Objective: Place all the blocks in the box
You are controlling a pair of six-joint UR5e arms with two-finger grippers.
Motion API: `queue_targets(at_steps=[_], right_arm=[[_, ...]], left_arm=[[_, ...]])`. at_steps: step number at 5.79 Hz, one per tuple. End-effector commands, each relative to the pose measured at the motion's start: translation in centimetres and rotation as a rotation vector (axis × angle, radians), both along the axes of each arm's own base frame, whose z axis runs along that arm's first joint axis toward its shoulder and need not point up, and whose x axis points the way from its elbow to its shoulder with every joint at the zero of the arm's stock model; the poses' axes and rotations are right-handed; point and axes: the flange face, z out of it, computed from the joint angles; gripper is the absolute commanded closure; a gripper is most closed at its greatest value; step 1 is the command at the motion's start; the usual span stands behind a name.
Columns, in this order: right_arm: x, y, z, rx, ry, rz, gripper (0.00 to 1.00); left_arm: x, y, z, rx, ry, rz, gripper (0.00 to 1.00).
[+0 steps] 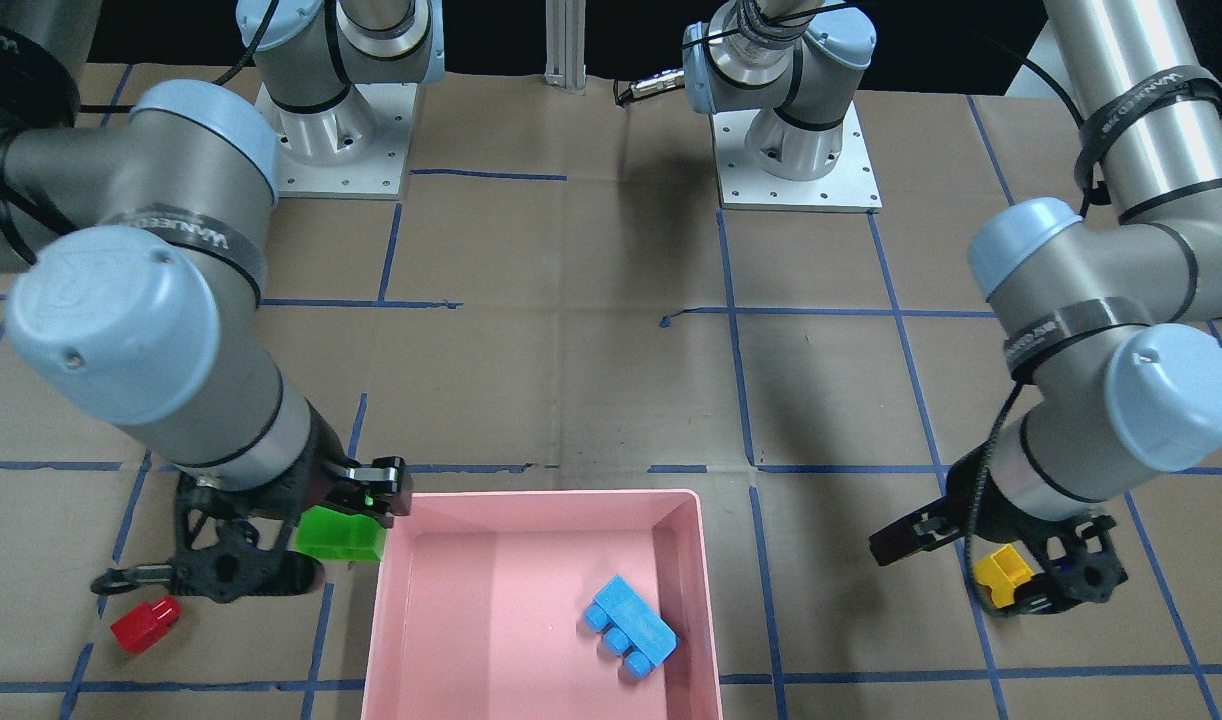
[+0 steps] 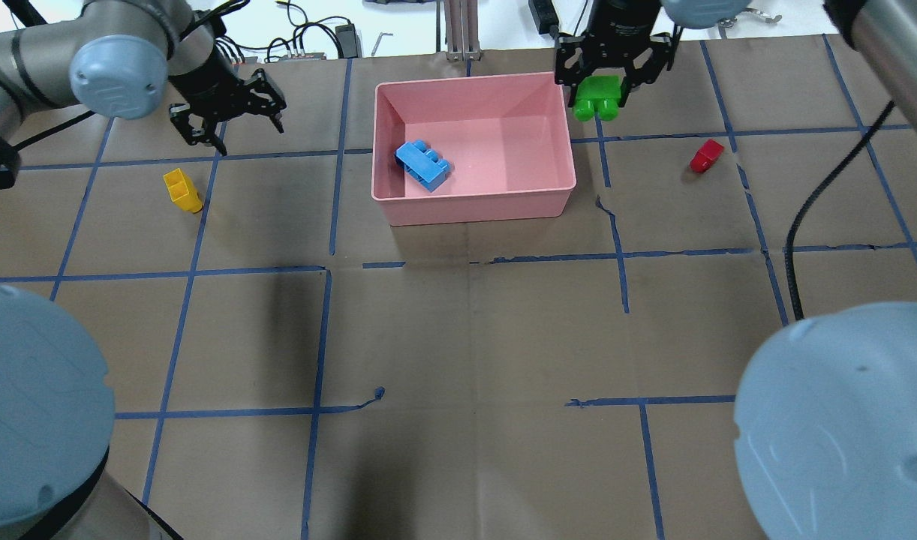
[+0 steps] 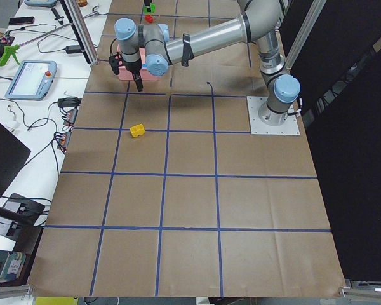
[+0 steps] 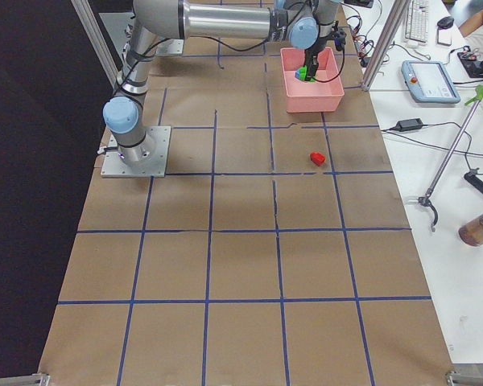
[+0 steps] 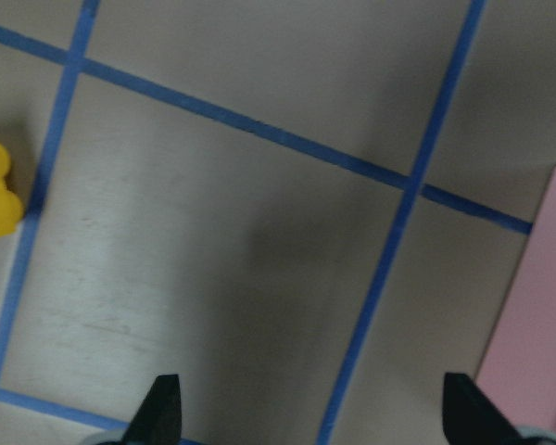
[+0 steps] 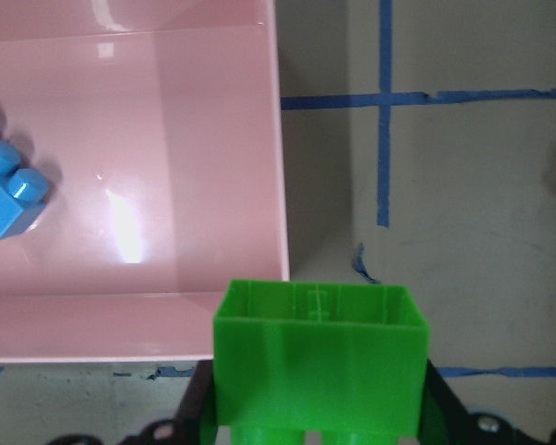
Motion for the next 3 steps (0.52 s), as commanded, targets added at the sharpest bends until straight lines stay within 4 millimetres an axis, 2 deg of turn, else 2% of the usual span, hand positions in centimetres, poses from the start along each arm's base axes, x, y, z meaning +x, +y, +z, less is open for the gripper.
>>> queue_targets(at_steps=[1, 2, 3], right_arm=[[7.8, -3.1, -5.6, 0.014, -0.001, 0.055, 0.50], [8.7, -3.8, -8.6, 0.029, 0.001, 0.069, 0.48], [9.0, -5.3, -11.5, -0.015, -0.006, 0.066, 0.23]], left_arm=[[9.2, 1.1, -2.5, 0.035, 0.011, -0.010, 0.01], [10.1, 1.0, -3.4, 0.038, 0.013, -0.030, 0.01], [11.5, 0.7, -4.6, 0.029, 0.010, -0.024, 0.02]])
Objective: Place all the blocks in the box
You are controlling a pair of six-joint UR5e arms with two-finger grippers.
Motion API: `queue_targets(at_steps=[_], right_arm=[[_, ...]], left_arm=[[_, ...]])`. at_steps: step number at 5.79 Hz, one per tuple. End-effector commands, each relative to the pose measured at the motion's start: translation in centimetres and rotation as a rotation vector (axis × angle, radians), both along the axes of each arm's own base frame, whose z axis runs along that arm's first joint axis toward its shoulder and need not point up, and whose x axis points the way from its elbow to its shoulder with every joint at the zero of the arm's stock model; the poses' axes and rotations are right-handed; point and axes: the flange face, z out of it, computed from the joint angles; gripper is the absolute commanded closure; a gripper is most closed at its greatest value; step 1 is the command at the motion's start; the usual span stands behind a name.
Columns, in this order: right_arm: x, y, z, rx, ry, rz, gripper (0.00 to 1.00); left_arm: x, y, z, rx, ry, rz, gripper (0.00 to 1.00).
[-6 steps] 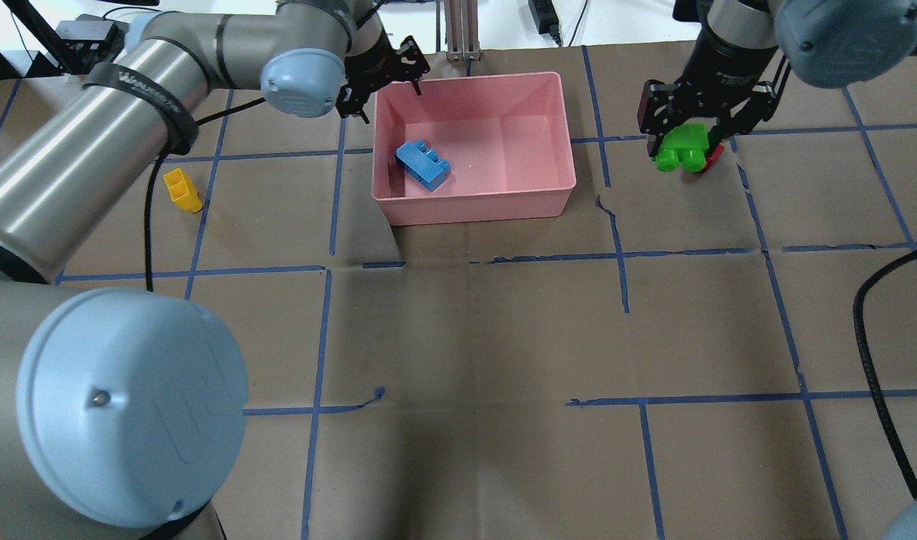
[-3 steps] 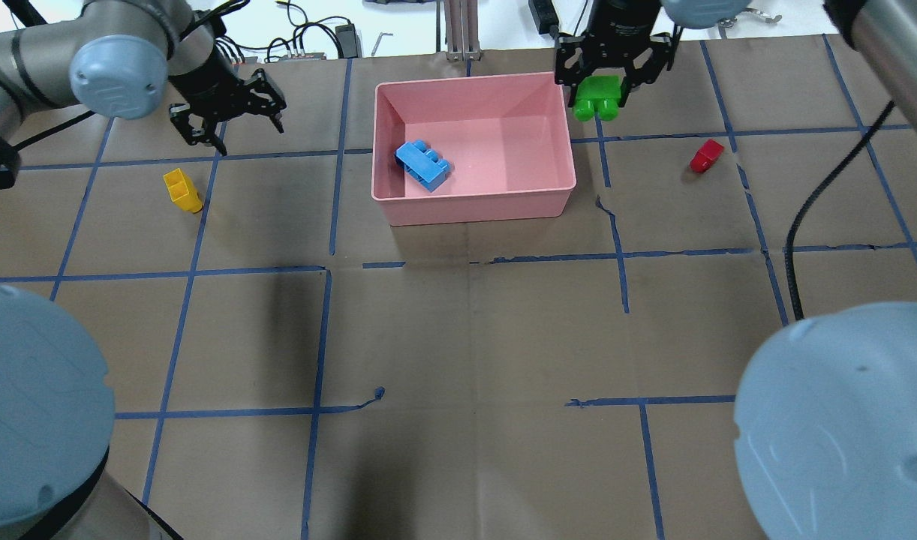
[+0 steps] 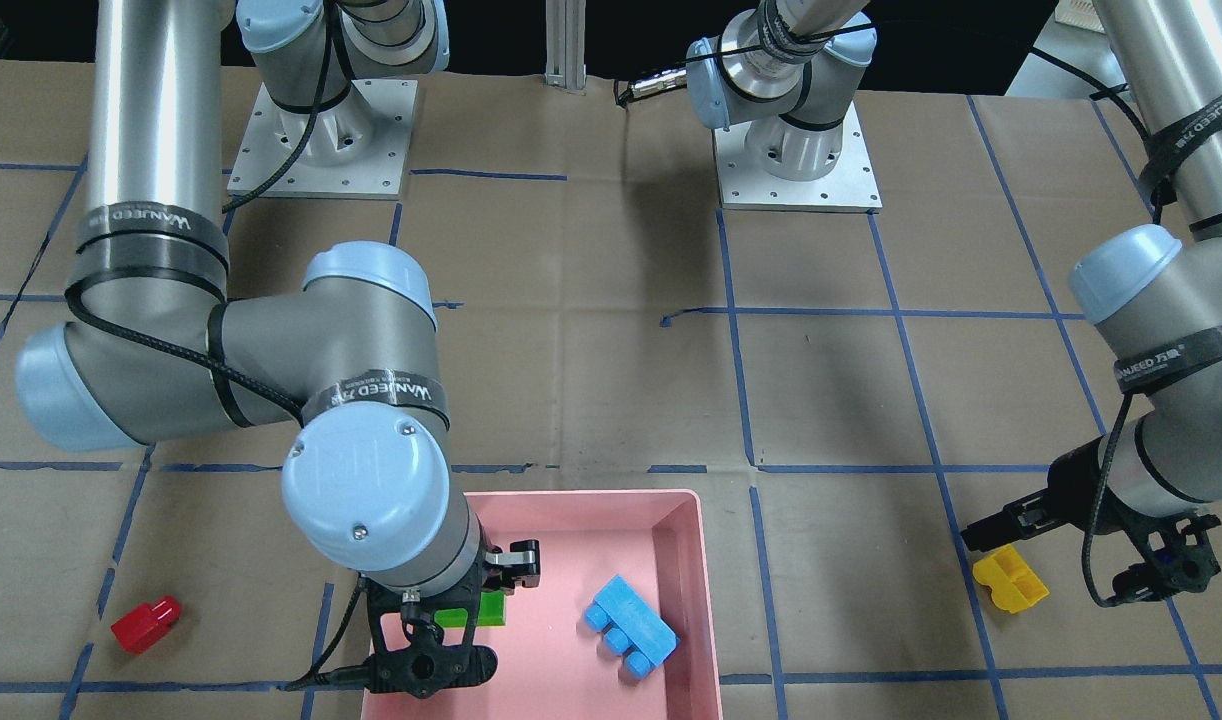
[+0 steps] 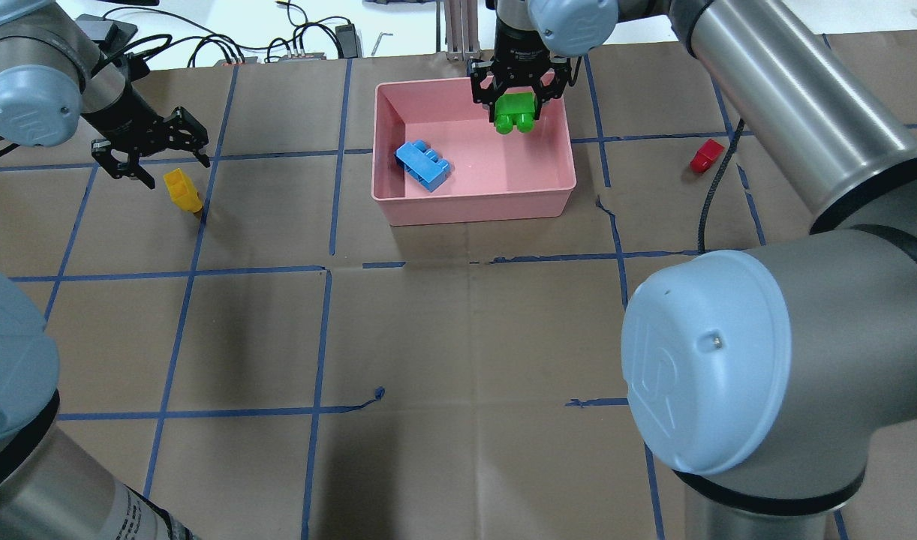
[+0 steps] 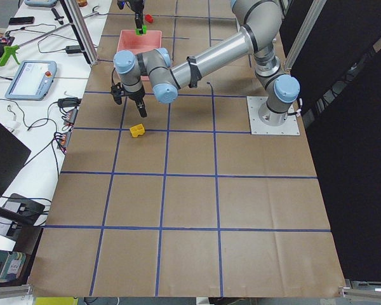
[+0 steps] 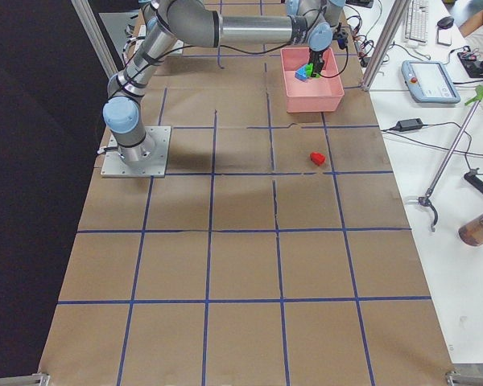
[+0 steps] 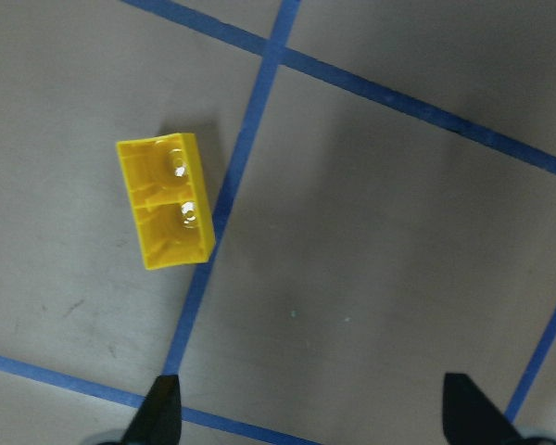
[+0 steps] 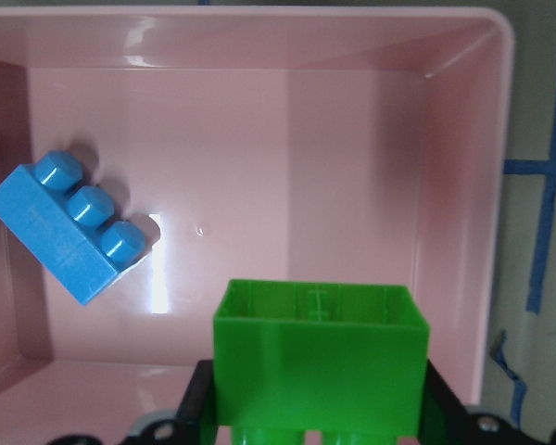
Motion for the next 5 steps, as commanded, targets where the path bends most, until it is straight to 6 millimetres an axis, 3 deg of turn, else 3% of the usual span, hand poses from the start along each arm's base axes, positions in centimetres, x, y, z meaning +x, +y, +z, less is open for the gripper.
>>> queue_targets(at_steps=[1, 2, 3, 4, 5], right_arm=[[0.7, -1.6, -2.6, -0.062, -0.013, 0.002, 0.01], [0.5, -1.5, -1.6, -0.070, -0.013, 0.000, 0.00], [0.3, -0.9, 1.3, -0.095, -0.015, 0.000, 0.00], [-1.3, 0.5, 4.6, -0.066, -0.005, -0.017, 0.00], [-4.2, 1.9, 7.9, -0.035, 0.010, -0.030, 0.00]], left_arm=[[3.2, -1.2, -4.0, -0.037, -0.012, -0.032, 0.02], [4.5, -2.1, -6.8, -0.052, -0.059, -0.052, 0.02], [4.7, -2.4, -8.0, -0.062, -0.064, -0.049, 0.01], [4.7, -2.6, -8.8, -0.051, -0.059, -0.054, 0.11], [4.7, -2.5, -8.7, -0.043, -0.057, -0.058, 0.55]])
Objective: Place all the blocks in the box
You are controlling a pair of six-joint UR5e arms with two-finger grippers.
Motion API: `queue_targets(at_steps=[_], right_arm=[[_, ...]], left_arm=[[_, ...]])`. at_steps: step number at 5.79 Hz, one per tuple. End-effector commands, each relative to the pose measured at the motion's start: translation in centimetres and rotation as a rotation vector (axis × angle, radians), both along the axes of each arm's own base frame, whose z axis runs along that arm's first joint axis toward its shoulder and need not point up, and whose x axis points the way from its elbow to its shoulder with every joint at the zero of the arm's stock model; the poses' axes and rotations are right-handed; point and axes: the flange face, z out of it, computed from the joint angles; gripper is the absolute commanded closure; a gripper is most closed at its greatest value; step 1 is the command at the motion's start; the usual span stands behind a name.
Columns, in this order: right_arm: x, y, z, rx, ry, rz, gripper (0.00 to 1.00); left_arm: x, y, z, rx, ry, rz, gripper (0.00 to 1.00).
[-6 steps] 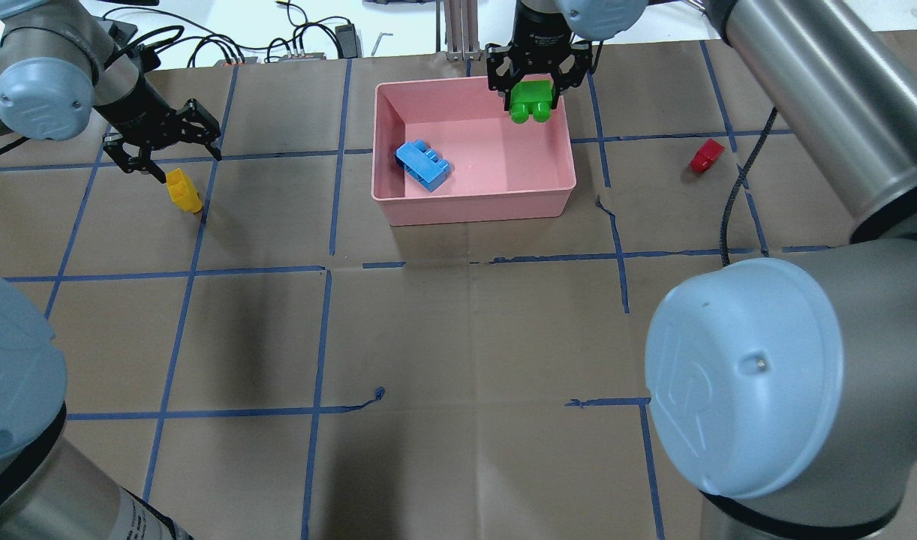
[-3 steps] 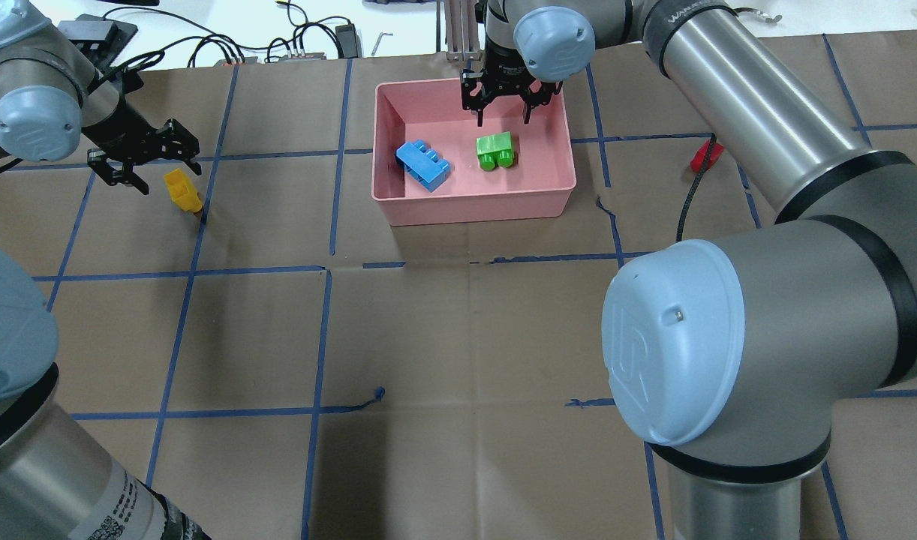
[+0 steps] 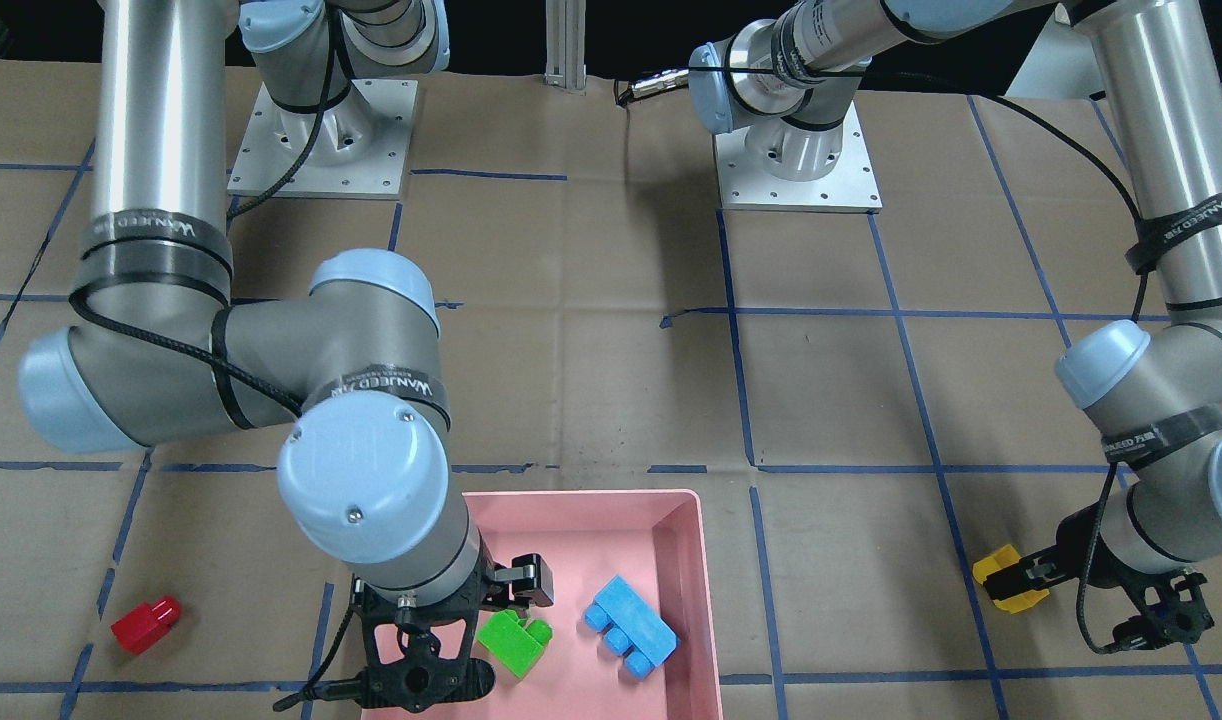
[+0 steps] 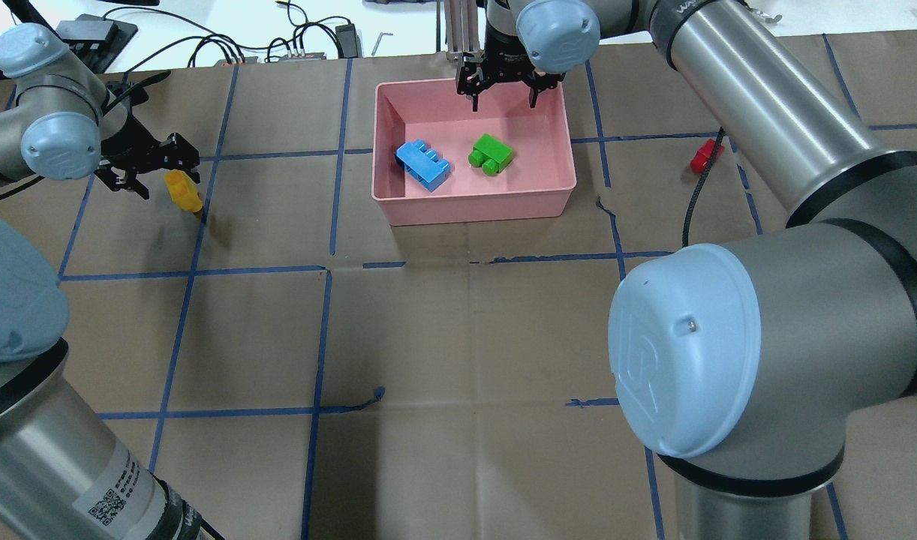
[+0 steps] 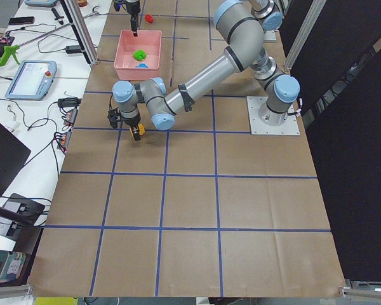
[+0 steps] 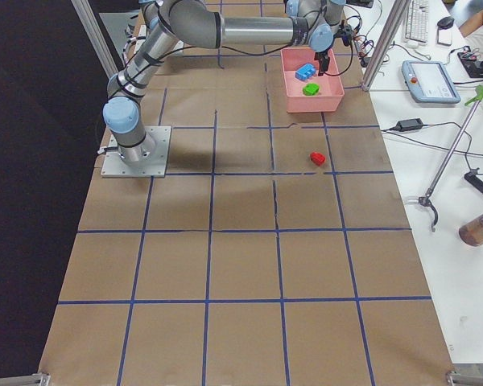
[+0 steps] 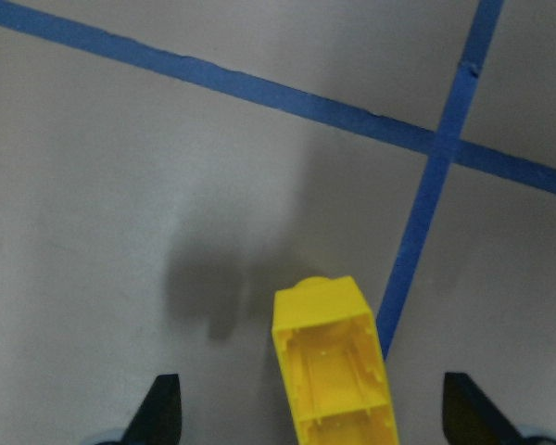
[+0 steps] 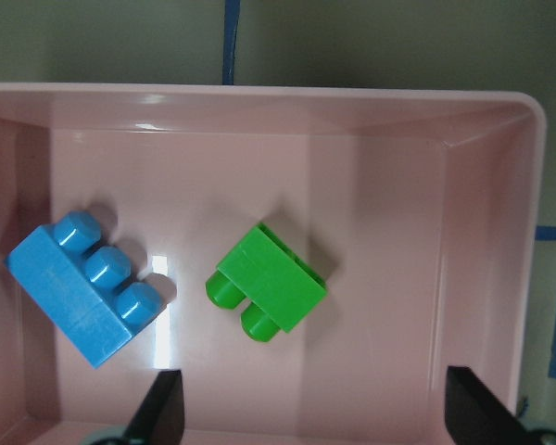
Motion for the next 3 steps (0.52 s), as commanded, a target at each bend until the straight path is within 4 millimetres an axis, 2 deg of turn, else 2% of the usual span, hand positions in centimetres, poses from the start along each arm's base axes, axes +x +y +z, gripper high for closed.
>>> queue_targets(at_steps=[1, 2, 3], right_arm=[[-8.1, 1.0, 3.5, 0.047, 0.009, -0.018, 0.00], [-14.2, 1.7, 4.0, 0.058, 0.010, -0.019, 0.00], [-19.5, 2.4, 4.3, 0.064, 0.008, -0.027, 0.00]], left_arm=[[0.0, 0.1, 0.1, 0.005, 0.000, -0.006, 0.80], [-0.1, 0.0, 0.5, 0.002, 0.001, -0.004, 0.95], [-0.9, 0.1, 1.6, 0.005, 0.007, -0.012, 0.98]])
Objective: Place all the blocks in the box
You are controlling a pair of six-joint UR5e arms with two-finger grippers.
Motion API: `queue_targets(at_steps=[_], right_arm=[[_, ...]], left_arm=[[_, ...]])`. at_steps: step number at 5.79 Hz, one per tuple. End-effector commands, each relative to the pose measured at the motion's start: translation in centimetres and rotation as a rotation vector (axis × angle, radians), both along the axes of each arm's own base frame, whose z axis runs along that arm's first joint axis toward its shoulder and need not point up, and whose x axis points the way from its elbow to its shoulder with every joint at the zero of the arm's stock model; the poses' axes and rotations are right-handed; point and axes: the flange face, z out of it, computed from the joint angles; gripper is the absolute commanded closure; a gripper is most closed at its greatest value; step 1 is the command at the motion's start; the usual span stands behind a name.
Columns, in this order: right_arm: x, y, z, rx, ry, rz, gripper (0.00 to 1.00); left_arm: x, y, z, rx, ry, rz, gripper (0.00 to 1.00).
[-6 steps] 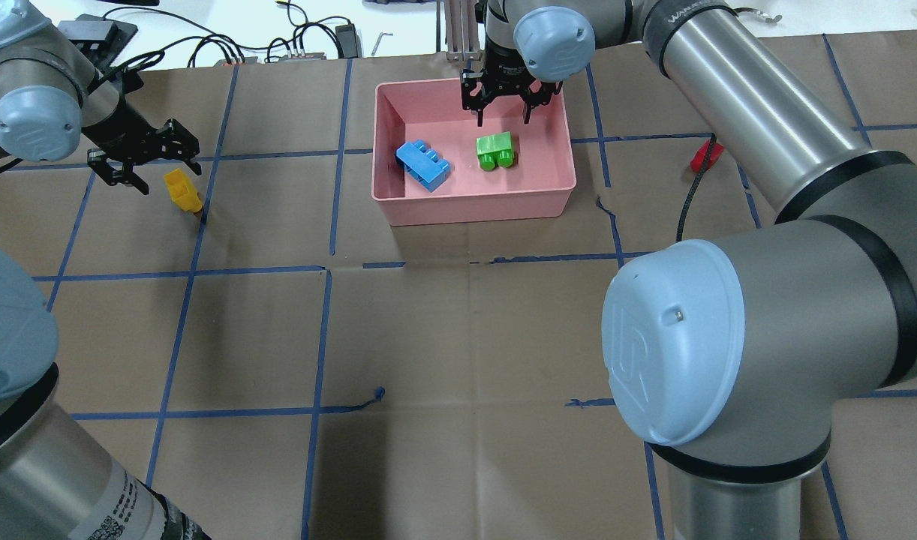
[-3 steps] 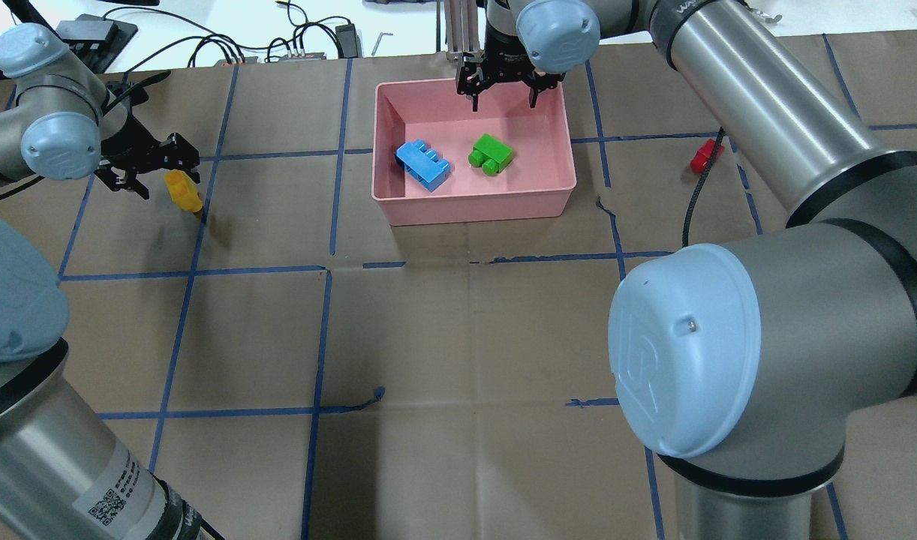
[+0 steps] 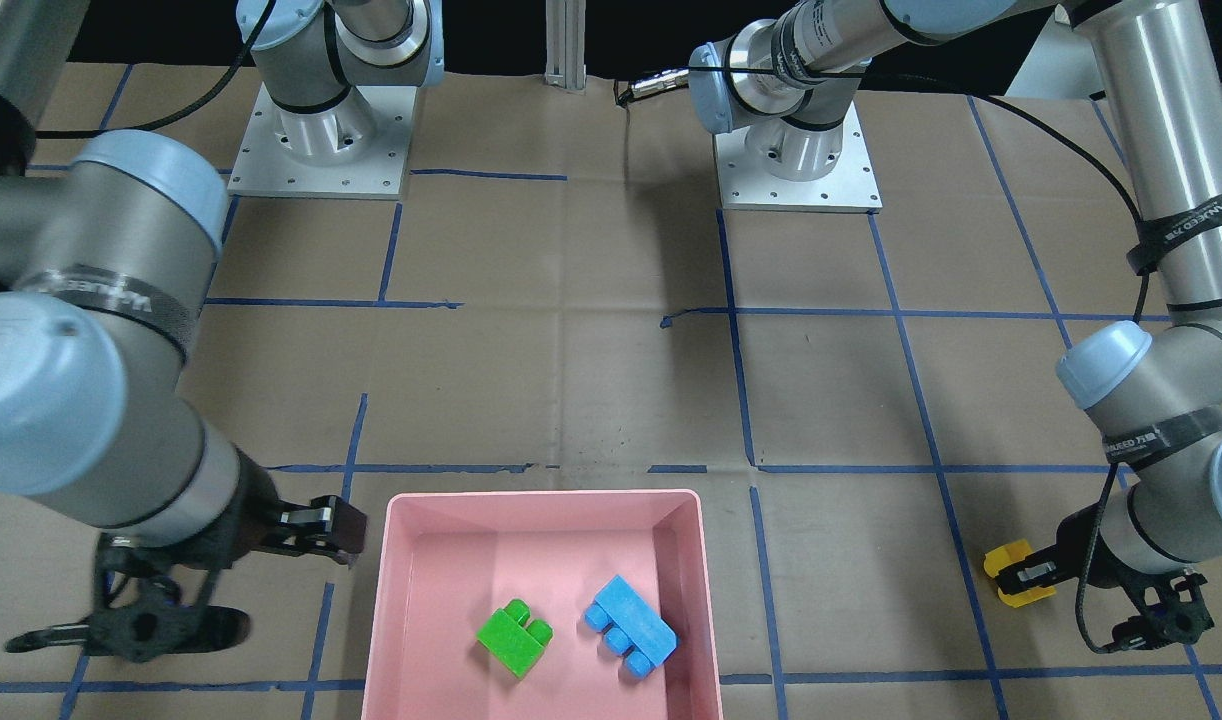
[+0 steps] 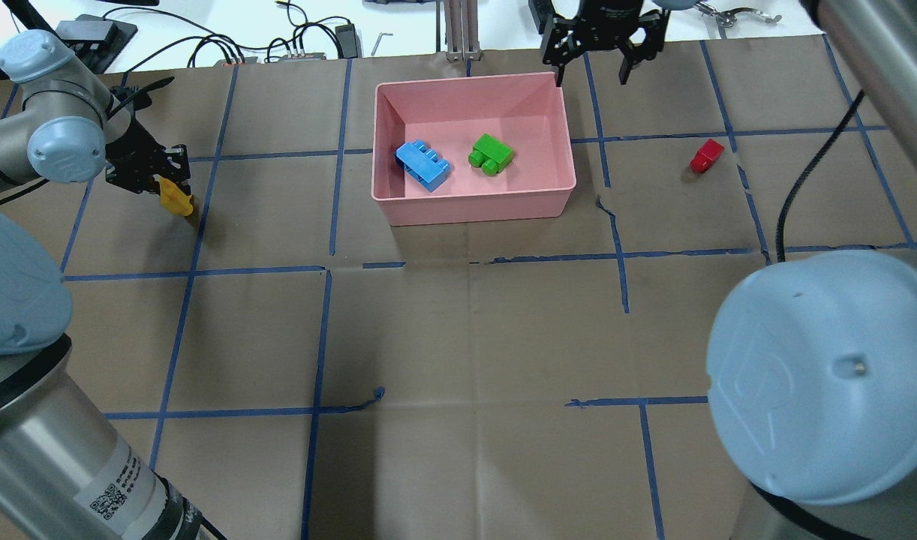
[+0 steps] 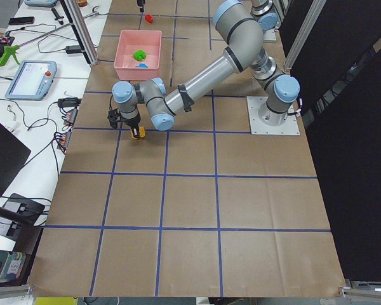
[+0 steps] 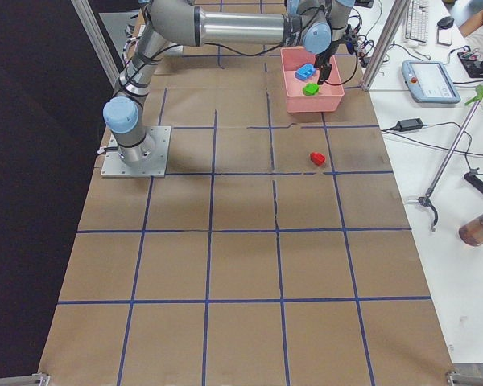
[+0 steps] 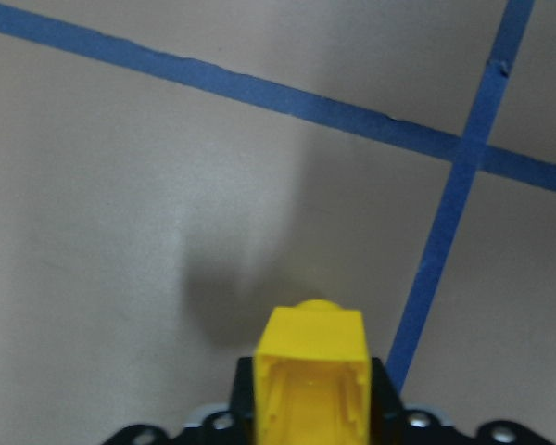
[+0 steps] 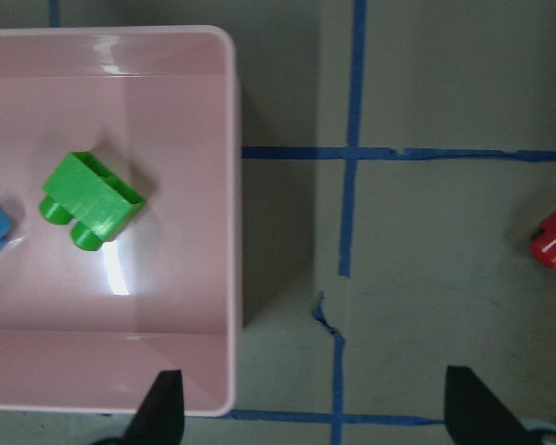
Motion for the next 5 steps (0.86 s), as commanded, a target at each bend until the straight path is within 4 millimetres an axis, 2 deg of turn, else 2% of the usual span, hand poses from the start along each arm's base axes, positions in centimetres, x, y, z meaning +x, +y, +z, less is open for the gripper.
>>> queue_targets(at_steps=[1, 2, 3, 4, 5], right_arm=[[-12.4, 0.6, 0.2, 0.009, 0.000, -0.062, 0.00], [-17.6, 0.6, 0.0, 0.012, 0.004, -0.148, 0.00], [-18.7, 0.5, -0.3, 0.007, 0.011, -0.258, 0.00], [-18.9, 0.2, -1.3, 0.030, 0.007, -0.483, 0.00], [-19.2, -1.1, -4.2, 0.052, 0.009, -0.642, 0.01]], left_arm=[[-2.9, 0.1, 3.1, 0.016, 0.016, -0.015, 0.99], [-8.7, -0.2, 6.3, -0.005, 0.005, -0.013, 0.99], [-14.8, -0.5, 8.0, -0.023, 0.002, 0.045, 0.99], [-21.4, -0.9, 9.7, -0.046, 0.004, 0.080, 0.99], [-27.4, -1.2, 11.0, -0.072, 0.015, 0.142, 0.99]])
